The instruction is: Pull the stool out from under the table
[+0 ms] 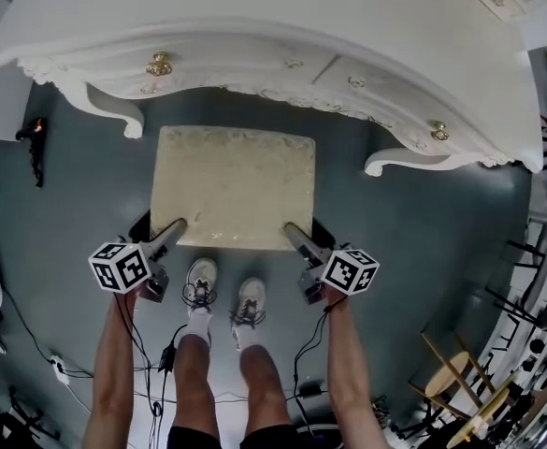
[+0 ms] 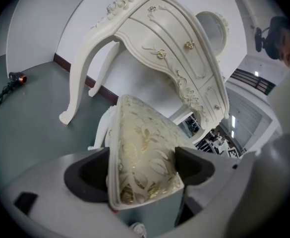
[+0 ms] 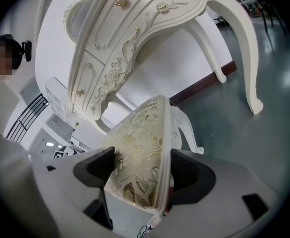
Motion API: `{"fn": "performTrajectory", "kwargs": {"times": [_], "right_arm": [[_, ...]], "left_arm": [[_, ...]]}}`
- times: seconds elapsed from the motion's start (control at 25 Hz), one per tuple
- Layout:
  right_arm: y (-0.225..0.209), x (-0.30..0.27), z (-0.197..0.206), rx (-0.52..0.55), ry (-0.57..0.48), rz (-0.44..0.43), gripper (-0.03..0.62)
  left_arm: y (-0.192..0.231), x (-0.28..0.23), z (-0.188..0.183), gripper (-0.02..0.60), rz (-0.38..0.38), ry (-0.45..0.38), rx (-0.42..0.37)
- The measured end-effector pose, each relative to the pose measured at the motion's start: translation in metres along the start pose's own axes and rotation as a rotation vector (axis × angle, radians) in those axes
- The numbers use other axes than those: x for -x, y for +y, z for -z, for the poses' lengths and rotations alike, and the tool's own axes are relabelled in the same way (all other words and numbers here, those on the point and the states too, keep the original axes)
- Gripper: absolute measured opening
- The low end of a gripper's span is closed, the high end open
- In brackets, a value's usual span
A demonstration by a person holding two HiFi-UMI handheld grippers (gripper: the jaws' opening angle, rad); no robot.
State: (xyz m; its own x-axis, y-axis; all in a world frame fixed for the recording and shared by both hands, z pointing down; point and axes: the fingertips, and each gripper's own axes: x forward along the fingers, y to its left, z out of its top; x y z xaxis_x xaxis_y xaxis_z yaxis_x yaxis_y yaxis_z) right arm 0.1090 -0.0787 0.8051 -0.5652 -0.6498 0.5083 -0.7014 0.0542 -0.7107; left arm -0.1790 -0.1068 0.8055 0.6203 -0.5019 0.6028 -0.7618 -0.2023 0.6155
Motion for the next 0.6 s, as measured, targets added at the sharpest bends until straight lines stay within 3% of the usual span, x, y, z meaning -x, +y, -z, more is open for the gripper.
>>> {"fn": "performTrajectory", "kwargs": {"times": [0.6], "right_arm": [[0.011, 0.050, 0.090, -0.029, 0.068, -0.003, 0.370]], "left_arm": [[-0.002, 0.056, 0.089, 0.413, 0.012, 0.073, 0.021]]}}
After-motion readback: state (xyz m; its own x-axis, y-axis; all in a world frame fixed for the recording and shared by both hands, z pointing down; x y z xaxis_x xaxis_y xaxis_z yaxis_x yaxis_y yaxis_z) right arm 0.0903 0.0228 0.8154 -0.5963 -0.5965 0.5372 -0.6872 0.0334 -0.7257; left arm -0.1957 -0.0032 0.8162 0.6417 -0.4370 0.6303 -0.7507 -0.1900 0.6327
